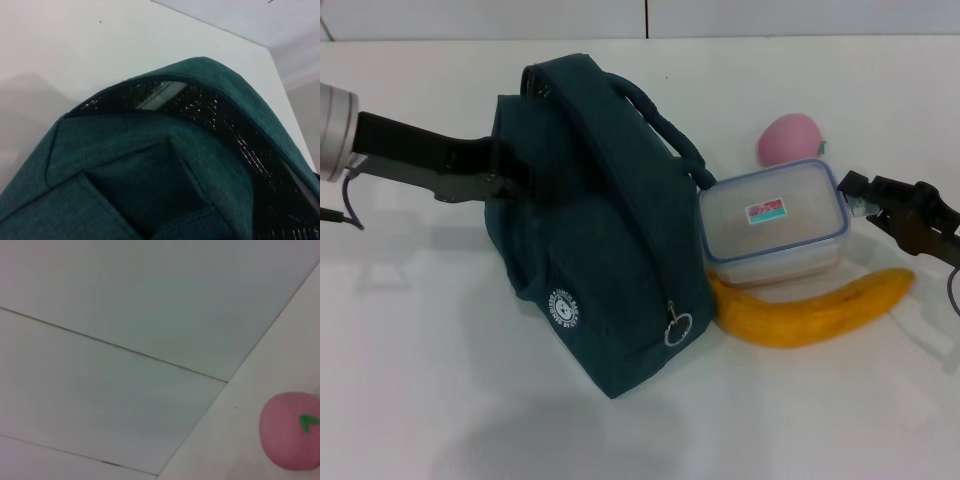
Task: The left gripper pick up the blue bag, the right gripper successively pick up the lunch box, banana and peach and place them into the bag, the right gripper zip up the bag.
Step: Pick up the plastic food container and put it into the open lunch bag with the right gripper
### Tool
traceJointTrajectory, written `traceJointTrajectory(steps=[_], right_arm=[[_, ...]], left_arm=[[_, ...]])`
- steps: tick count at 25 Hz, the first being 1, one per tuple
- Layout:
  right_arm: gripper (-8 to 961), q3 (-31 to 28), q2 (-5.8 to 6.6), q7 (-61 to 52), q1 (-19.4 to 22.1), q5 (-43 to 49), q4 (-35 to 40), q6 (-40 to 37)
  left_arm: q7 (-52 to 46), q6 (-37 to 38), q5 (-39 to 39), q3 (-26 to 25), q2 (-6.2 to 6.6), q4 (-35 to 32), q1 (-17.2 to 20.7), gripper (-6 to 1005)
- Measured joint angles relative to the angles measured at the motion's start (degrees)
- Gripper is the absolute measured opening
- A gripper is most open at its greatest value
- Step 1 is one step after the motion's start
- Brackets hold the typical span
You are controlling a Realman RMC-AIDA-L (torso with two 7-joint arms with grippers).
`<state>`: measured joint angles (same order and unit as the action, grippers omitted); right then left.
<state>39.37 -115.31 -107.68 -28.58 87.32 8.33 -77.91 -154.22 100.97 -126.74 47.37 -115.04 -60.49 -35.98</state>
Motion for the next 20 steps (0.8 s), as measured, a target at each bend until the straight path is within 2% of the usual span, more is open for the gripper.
traceJointTrajectory(steps=[10,20], right_arm=[[129,1.3,0.00,-0.1,0.3,0.0,0.0,3.4],[97,0.7,0.18,-0.1,1.3,-3.7,0.6,-1.6]], left_arm=[[0.1,0.2,0.0,0.0,-0.14,0.0,0.0,40],[0.1,0.2,0.4,-0.2,-0.09,0.0,-0.1,40]])
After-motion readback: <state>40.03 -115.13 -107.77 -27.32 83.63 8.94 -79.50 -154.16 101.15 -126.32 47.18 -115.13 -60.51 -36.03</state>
